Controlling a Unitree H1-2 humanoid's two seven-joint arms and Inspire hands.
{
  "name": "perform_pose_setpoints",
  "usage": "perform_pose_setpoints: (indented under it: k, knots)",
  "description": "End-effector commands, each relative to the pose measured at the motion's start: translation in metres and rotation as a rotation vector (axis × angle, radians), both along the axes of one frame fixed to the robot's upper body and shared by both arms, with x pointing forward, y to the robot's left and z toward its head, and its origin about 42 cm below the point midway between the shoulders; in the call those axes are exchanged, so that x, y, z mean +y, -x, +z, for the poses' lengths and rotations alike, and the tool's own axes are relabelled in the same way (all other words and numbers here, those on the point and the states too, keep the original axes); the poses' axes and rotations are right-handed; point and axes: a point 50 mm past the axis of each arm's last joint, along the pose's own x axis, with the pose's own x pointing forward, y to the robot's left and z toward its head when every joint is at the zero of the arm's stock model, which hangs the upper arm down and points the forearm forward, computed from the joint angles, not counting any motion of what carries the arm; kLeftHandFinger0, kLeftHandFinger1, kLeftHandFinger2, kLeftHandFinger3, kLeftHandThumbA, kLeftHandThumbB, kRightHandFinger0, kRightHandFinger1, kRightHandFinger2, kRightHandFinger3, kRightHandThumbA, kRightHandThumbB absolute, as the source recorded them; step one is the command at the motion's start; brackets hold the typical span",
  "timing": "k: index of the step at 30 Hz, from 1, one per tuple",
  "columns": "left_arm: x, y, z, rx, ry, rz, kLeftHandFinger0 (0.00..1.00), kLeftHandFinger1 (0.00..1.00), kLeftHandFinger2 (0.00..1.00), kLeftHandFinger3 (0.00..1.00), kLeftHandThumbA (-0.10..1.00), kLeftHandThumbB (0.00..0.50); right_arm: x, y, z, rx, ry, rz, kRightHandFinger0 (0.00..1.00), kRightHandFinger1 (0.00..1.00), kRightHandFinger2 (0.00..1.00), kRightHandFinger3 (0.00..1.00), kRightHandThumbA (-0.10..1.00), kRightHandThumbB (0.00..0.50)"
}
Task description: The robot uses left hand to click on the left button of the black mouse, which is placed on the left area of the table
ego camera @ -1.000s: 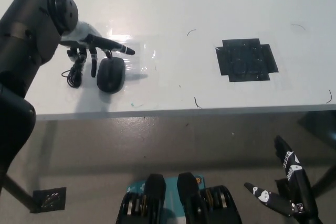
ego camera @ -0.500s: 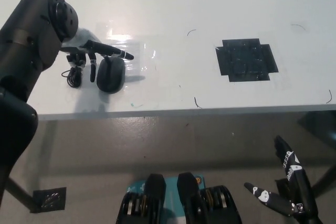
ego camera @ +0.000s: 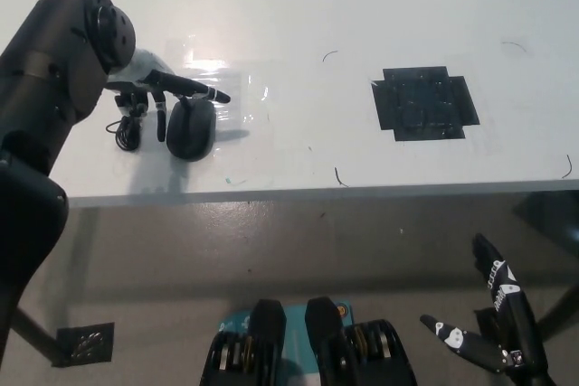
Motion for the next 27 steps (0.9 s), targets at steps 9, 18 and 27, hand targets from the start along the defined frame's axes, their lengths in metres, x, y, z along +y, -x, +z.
perform_pose_setpoints:
  k: [9,18,27]
  knots:
    - [0.005,0.0,-0.007,-0.033,-0.04,-0.055,0.0,0.19,0.53,1.0,1.0,0.287,-0.001,-0.007,0.017,-0.1,0.01,0.003,1.0,1.0,1.0,1.0,0.99,0.119]
    - [0.008,-0.003,0.018,-0.056,0.059,0.023,0.0,0.0,0.34,1.0,1.0,0.27,-0.001,-0.005,0.015,-0.093,0.006,0.001,1.0,1.0,1.0,1.0,0.98,0.117]
    - [0.027,0.025,0.17,-0.27,0.448,-0.029,0.0,0.0,0.08,1.0,1.0,0.256,-0.005,0.002,0.009,-0.072,0.008,-0.011,1.0,1.0,1.0,1.0,0.99,0.113]
